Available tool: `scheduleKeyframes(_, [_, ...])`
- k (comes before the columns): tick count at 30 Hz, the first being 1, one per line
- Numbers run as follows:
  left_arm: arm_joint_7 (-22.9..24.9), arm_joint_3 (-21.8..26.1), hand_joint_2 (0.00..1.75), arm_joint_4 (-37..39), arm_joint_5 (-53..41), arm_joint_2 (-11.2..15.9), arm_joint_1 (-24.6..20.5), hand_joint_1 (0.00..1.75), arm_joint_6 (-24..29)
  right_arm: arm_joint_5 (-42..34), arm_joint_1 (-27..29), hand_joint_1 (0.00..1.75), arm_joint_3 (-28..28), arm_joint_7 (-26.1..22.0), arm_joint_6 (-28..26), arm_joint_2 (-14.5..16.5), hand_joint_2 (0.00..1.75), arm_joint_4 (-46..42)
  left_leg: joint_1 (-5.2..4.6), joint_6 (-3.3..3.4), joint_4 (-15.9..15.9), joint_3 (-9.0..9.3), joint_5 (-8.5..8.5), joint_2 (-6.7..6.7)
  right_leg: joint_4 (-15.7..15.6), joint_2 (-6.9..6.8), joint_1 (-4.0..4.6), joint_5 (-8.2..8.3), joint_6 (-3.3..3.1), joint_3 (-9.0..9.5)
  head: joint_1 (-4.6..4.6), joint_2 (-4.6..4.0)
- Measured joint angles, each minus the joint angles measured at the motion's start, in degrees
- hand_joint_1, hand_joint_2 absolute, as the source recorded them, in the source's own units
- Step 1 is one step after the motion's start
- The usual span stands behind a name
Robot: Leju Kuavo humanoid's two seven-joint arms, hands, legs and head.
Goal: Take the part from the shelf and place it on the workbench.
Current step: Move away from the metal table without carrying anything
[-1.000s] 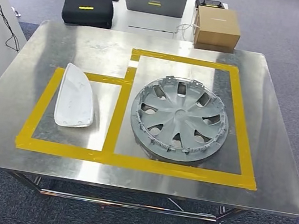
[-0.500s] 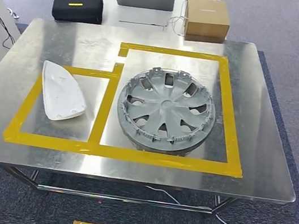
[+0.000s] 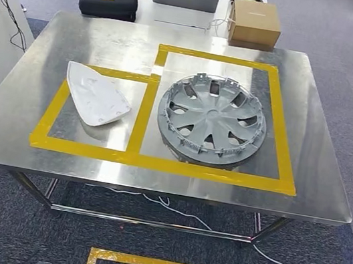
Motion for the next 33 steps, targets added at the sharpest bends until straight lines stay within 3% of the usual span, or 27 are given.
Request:
scheduleKeyframes(1, [-0.1, 0.0, 0.00, 0.0, -0.1, -0.2, 0.0, 0.00, 0.3, 0.0, 0.0, 0.00, 0.0, 0.0, -0.2, 0.0, 0.00, 0.0, -0.02, -0.08, 0.0, -0.48, 0.40, 0.01, -2.2, -0.01, 0.03, 1.14, -0.06, 2.24, -0.01, 0.00])
scheduleKeyframes(3, [-0.2, 0.0, 0.00, 0.0, -0.1, -0.7, 0.0, 0.00, 1.0, -0.1, -0.1, 0.00, 0.0, 0.0, -0.5, 0.0, 0.00, 0.0, -0.12, -0.47, 0.1, -1.20, 1.08, 0.00, -10.7, -0.06, 0.10, 3.17, -0.28, 8.71, 0.02, 0.00])
scheduleKeyframes(4, [-0.2, 0.0, 0.00, 0.0, 0.0, -0.9, -0.1, 0.00, 1.2, -0.1, -0.3, 0.00, 0.0, 0.0, -0.6, 0.0, 0.00, 0.0, -0.21, -0.74, 0.2, -1.41, 1.38, 0.00, -14.2, -0.05, 0.16, 3.60, -0.53, 11.10, -0.01, 0.00])
scheduleKeyframes(6, [-0.2, 0.0, 0.00, 0.0, 0.3, -1.1, -0.2, 0.00, 1.4, -0.1, -0.5, 0.00, 0.0, 0.0, -0.7, 0.0, 0.00, 0.0, -0.36, -1.29, 0.4, -1.61, 1.91, 0.01, -17.2, 0.01, 0.31, 3.39, -1.17, 12.68, 0.01, 0.00])
scheduleKeyframes(8, [-0.2, 0.0, 0.00, 0.0, 0.4, -1.3, -0.2, 0.00, 1.5, -0.1, -0.4, 0.00, 0.0, 0.0, -0.8, 0.0, 0.00, 0.0, -0.30, -1.89, 0.5, -1.77, 2.13, -0.01, -17.3, -0.03, 0.24, 3.90, -2.07, 11.92, 0.02, 0.00])
scheduleKeyframes(9, [-0.2, 0.0, 0.00, 0.0, 0.4, -1.3, -0.1, 0.00, 1.5, -0.1, -0.4, 0.00, 0.0, -0.1, -0.8, 0.0, 0.00, 0.0, -0.25, -2.27, 1.0, -2.14, 1.32, -0.02, -17.3, -0.09, 0.15, 4.31, -2.53, 11.61, -0.10, 0.00])
scheduleKeyframes(11, [-0.2, 0.1, 0.00, 0.0, 0.6, -1.3, -0.1, 0.00, 1.5, 0.0, -0.5, 0.00, 0.0, -0.4, -1.0, 0.1, 0.00, 0.0, -0.06, -3.01, 5.3, -3.96, -2.92, -0.04, -17.3, -0.18, -0.01, 5.33, -3.20, 10.65, -0.34, 0.00])
scheduleKeyframes(13, [-0.1, 0.4, 0.00, 0.0, 0.9, -1.2, -0.1, 0.00, 1.4, 0.0, -0.4, 0.00, 0.0, -1.0, -1.0, 0.1, 0.00, 0.0, 0.16, -3.50, 12.6, -6.37, -7.70, -0.03, -17.3, -0.19, -0.02, 6.34, -3.33, 9.39, -0.48, 0.00])
scheduleKeyframes(14, [0.0, 0.6, 0.00, 0.0, 1.0, -1.2, -0.1, 0.00, 1.4, 0.0, -0.3, 0.00, 0.0, -1.3, -0.9, 0.1, 0.00, 0.0, 0.25, -3.63, 15.2, -6.93, -8.72, -0.03, -17.2, -0.19, -0.03, 6.81, -3.27, 8.74, -0.49, 0.00])
scheduleKeyframes(15, [0.1, 0.8, 0.00, 0.0, 1.1, -1.1, -0.1, 0.00, 1.4, 0.0, -0.3, 0.00, 0.0, -1.5, -0.8, 0.1, 0.00, 0.0, 0.34, -3.71, 15.9, -6.57, -8.53, -0.03, -17.2, -0.19, -0.06, 7.24, -3.17, 8.15, -0.49, 0.00])
scheduleKeyframes(16, [0.3, 1.0, 0.00, 0.0, 1.3, -0.9, -0.1, 0.00, 1.3, 0.0, -0.3, 0.00, 0.1, -1.6, -0.7, 0.1, 0.00, 0.0, 0.42, -3.74, 14.6, -5.20, -7.42, -0.03, -17.2, -0.18, -0.13, 7.64, -3.01, 7.63, -0.48, 0.00])
scheduleKeyframes(19, [0.5, 1.4, 0.00, 0.0, 1.5, -0.6, -0.2, 0.00, 1.1, 0.0, -0.3, 0.00, 0.2, -1.8, -0.6, 0.1, 0.00, 0.0, 0.69, -3.77, 3.4, 2.73, -3.80, -0.19, -17.1, -0.12, -0.18, 8.64, -2.09, 6.60, -0.56, 0.00])
scheduleKeyframes(21, [0.5, 1.5, 0.00, 0.0, 1.6, -0.6, -0.3, 0.00, 1.0, 0.0, -0.4, 0.00, 0.2, -1.9, -0.6, 0.0, 0.00, 0.1, 0.70, -3.27, -0.7, 5.08, -3.45, -0.43, -17.0, -0.11, -0.01, 9.34, -1.34, 6.24, -0.57, 0.00])
scheduleKeyframes(23, [0.6, 1.6, 0.00, 0.0, 1.6, -0.5, -0.2, 0.00, 1.0, 0.0, -0.3, 0.00, 0.3, -1.9, -0.6, 0.0, 0.00, 0.1, 0.57, -2.15, -0.8, 4.51, -3.12, -0.45, -17.1, -0.11, -0.16, 9.92, -0.61, 6.01, -0.50, 0.00])
scheduleKeyframes(24, [0.6, 1.7, 0.00, 0.0, 1.6, -0.4, -0.2, 0.00, 0.9, 0.0, -0.3, 0.00, 0.3, -1.9, -0.6, 0.0, 0.00, 0.1, 0.53, -1.55, -0.8, 4.21, -2.78, -0.37, -16.7, -0.14, -0.28, 9.42, -0.33, 5.70, -0.47, 0.00])
scheduleKeyframes(26, [0.7, 1.8, 0.00, 0.0, 1.6, -0.3, -0.1, 0.00, 0.7, 0.0, -0.1, 0.00, 0.4, -1.9, -0.6, 0.1, 0.00, 0.1, 0.48, -0.46, -0.9, 3.38, -1.90, -0.19, -12.7, -0.18, -0.39, 5.72, 0.02, 4.05, -0.22, 0.00])
scheduleKeyframes(28, [0.8, 1.9, 0.00, 0.0, 1.6, -0.3, -0.1, 0.00, 0.5, -0.1, -0.2, 0.00, 0.4, -1.9, -0.7, 0.1, 0.00, 0.2, 0.17, 0.07, -0.8, 2.24, -1.00, -0.14, -5.0, -0.19, -0.30, 0.63, 0.12, 1.50, 0.04, 0.00])
scheduleKeyframes(29, [0.8, 2.1, 0.00, 0.0, 1.6, -0.3, -0.1, 0.00, 0.5, -0.1, -0.2, 0.00, 0.4, -1.8, -0.8, 0.1, 0.00, 0.2, -0.01, 0.17, -0.8, 1.61, -0.52, -0.13, -1.8, -0.19, -0.23, -0.73, 0.06, 0.76, 0.09, 0.00])
scheduleKeyframes(30, [0.8, 2.2, 0.00, 0.0, 1.6, -0.3, -0.1, 0.00, 0.4, -0.1, -0.2, 0.00, 0.4, -1.8, -1.0, 0.1, 0.00, 0.2, -0.19, 0.23, -0.8, 0.99, -0.05, -0.13, -0.3, -0.18, -0.12, -0.96, -0.07, 0.89, 0.09, 0.00])
scheduleKeyframes(31, [0.9, 2.3, 0.00, 0.0, 1.6, -0.3, -0.1, 0.00, 0.4, -0.1, -0.1, 0.00, 0.4, -1.7, -1.1, 0.1, 0.00, 0.2, -0.33, 0.24, -0.7, 0.45, 0.37, -0.13, -0.6, -0.18, 0.02, -0.26, -0.27, 1.93, 0.09, 0.00])
scheduleKeyframes(33, [0.9, 2.5, 0.00, 0.0, 1.6, -0.3, -0.1, 0.00, 0.4, -0.1, -0.2, 0.00, 0.4, -1.5, -1.2, 0.1, 0.00, 0.2, -0.53, 0.07, -0.7, -0.40, 1.13, -0.13, -7.8, -0.19, 0.36, 2.50, -0.94, 7.33, 0.08, 0.00])
